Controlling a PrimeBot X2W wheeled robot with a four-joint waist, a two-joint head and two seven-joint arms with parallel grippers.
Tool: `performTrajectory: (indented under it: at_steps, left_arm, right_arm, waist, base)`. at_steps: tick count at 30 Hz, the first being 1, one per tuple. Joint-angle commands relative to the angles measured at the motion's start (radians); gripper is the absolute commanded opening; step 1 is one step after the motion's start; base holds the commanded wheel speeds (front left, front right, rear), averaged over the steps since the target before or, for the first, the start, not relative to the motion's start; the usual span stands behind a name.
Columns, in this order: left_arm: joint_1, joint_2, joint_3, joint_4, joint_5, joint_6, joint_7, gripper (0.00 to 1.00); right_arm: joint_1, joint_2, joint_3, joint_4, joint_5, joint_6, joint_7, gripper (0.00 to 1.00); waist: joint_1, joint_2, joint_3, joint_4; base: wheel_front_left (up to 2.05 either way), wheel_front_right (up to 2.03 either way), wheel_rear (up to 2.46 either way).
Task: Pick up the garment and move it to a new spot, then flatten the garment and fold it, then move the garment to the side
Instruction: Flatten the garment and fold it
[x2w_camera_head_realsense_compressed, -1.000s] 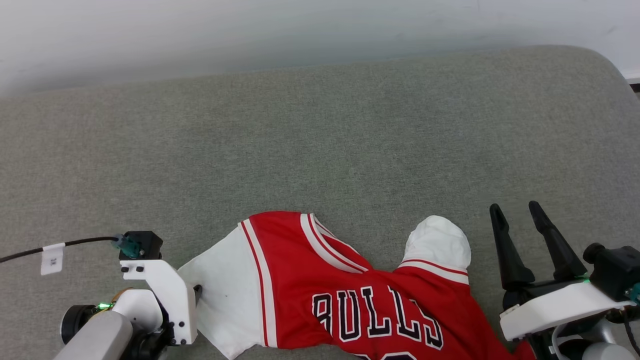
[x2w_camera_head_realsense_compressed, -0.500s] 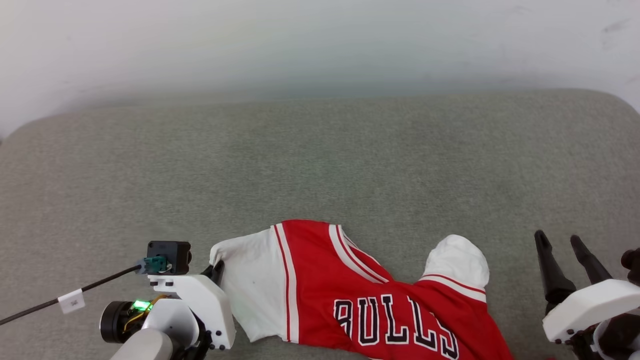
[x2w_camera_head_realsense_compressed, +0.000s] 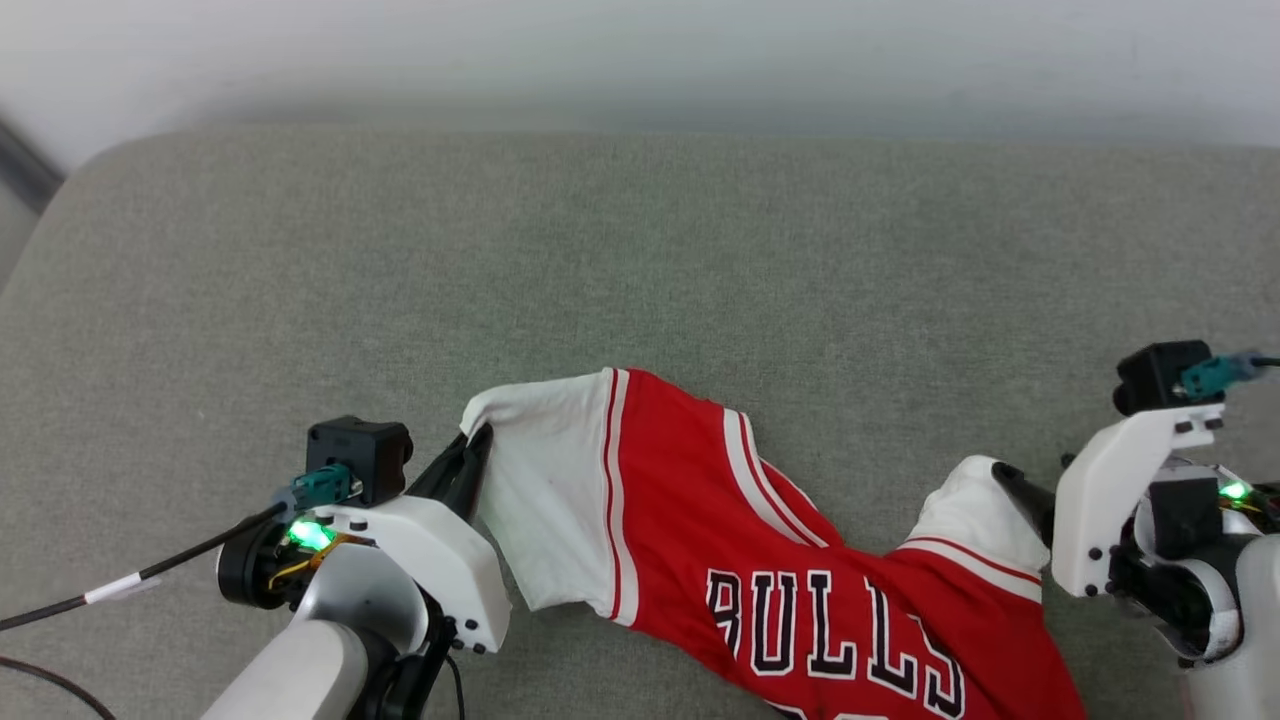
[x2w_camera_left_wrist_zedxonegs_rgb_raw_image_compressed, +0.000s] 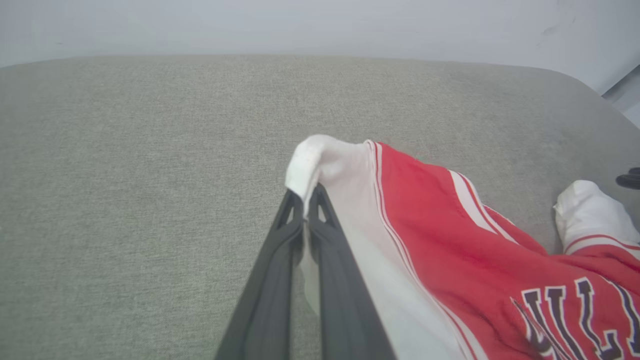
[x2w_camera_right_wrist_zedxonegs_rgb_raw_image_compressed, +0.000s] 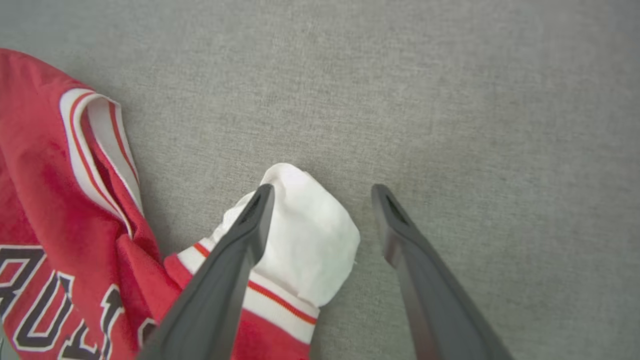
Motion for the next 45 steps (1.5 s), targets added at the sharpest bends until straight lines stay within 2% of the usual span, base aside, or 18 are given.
performTrajectory:
  at_steps: [1,10,11,12,13,19,22,27,32,38,40,45]
  left_arm:
    - [-0.021,-0.001,0.0,-0.01,0.009,-0.005,-0.005,0.0]
    - [-0.025,-0.007,0.01,0.011,-0.019,-0.011,-0.007,0.0]
    - [-0.024,-0.008,0.012,0.012,-0.023,-0.013,-0.008,0.0]
    - [-0.026,-0.008,0.013,0.014,-0.026,-0.017,-0.011,0.0]
    - [-0.029,-0.008,0.015,0.017,-0.028,-0.02,-0.015,0.0]
    - [-0.042,0.008,0.036,0.045,-0.043,-0.032,-0.02,0.0]
    - [-0.061,0.021,0.049,0.059,-0.049,-0.042,-0.023,0.0]
    - [-0.1,0.041,0.078,0.083,-0.058,-0.043,-0.016,0.0]
    - [-0.15,0.034,0.102,0.144,-0.094,-0.063,0.001,0.0]
    - [-0.288,-0.004,0.117,0.33,-0.121,-0.105,-0.001,0.0]
    - [-0.371,-0.035,0.123,0.442,-0.135,-0.12,0.009,0.0]
    - [-0.537,-0.063,0.121,0.606,-0.113,-0.149,-0.028,0.0]
  right_arm:
    - [-0.031,-0.018,0.04,0.019,0.007,0.0,0.046,1.0]
    - [-0.056,-0.077,0.157,0.164,0.041,-0.001,0.253,1.0]
    - [-0.054,-0.085,0.168,0.178,0.043,-0.001,0.27,0.84]
    - [-0.052,-0.091,0.176,0.187,0.049,-0.001,0.278,0.33]
    - [-0.057,-0.093,0.182,0.189,0.056,-0.001,0.275,0.0]
    - [-0.133,-0.086,0.174,0.179,0.077,0.0,0.184,0.0]
    - [-0.167,-0.099,0.152,0.194,0.042,0.0,0.124,0.0]
    - [-0.217,-0.061,0.101,0.249,-0.005,0.0,0.014,0.0]
    - [-0.256,-0.036,0.067,0.297,-0.039,0.0,-0.071,0.0]
    - [-0.346,-0.012,0.036,0.386,-0.069,0.0,-0.182,0.0]
    - [-0.4,-0.003,0.022,0.438,-0.072,0.0,-0.216,0.0]
    - [-0.523,0.004,0.01,0.501,-0.096,0.0,-0.246,0.0]
  waist:
    - [0.0,0.0,0.055,0.02]
    - [0.0,0.0,0.116,0.033]
    - [0.0,0.0,0.12,0.034]
    - [0.0,0.0,0.123,0.035]
    - [0.0,0.0,0.125,0.036]
    - [0.0,0.0,0.089,0.018]
    - [0.0,0.0,0.049,0.0]
    - [0.0,0.0,-0.043,-0.036]
    - [0.0,0.0,-0.109,-0.059]
    - [0.0,0.0,-0.167,-0.081]
    - [0.0,0.0,-0.17,-0.09]
    - [0.0,0.0,-0.135,-0.104]
  base:
    - [0.0,0.0,0.0]
    - [0.0,0.0,0.0]
    - [0.0,0.0,0.0]
    - [0.0,0.0,0.0]
    - [0.0,0.0,0.0]
    - [0.0,0.0,0.0]
    - [0.0,0.0,0.0]
    - [0.0,0.0,0.0]
    - [0.0,0.0,0.0]
    - [0.0,0.0,0.0]
    - [0.0,0.0,0.0]
    - [0.0,0.0,0.0]
